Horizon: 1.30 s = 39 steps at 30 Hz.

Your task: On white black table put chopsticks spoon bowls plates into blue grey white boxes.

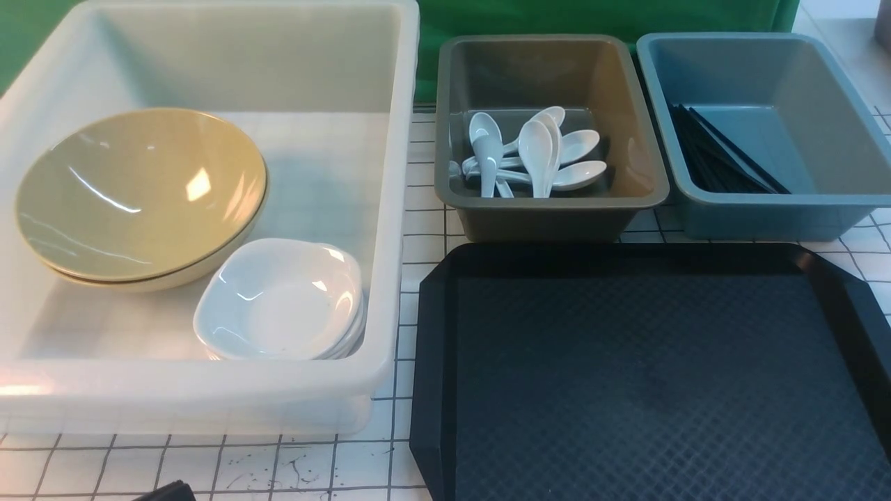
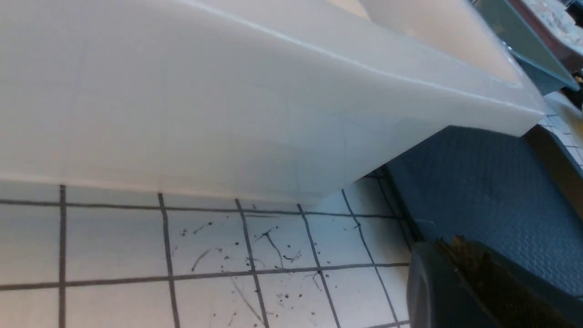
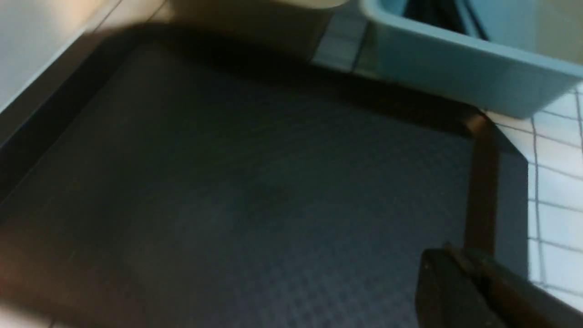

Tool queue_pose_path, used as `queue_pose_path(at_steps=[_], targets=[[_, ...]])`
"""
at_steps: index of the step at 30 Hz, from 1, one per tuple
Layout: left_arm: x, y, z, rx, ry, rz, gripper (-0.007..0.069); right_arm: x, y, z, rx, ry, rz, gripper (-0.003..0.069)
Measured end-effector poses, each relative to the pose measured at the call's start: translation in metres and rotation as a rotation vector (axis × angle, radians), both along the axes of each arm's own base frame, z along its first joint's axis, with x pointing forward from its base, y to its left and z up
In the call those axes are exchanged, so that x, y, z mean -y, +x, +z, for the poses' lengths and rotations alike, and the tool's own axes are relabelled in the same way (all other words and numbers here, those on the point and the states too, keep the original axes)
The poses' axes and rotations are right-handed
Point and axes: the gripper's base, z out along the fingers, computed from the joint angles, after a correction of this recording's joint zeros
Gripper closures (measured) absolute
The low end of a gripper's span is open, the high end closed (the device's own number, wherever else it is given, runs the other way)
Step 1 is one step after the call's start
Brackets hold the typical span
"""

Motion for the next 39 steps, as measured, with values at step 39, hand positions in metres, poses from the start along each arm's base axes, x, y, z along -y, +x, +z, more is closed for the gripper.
queue_pose_path(at_steps=[39], targets=[[0.0, 0.0, -0.003, -0.008, 0.009, -0.003, 0.0625, 0.004, -0.016, -0.081, 0.186, -0.056, -0.033, 0.0638]])
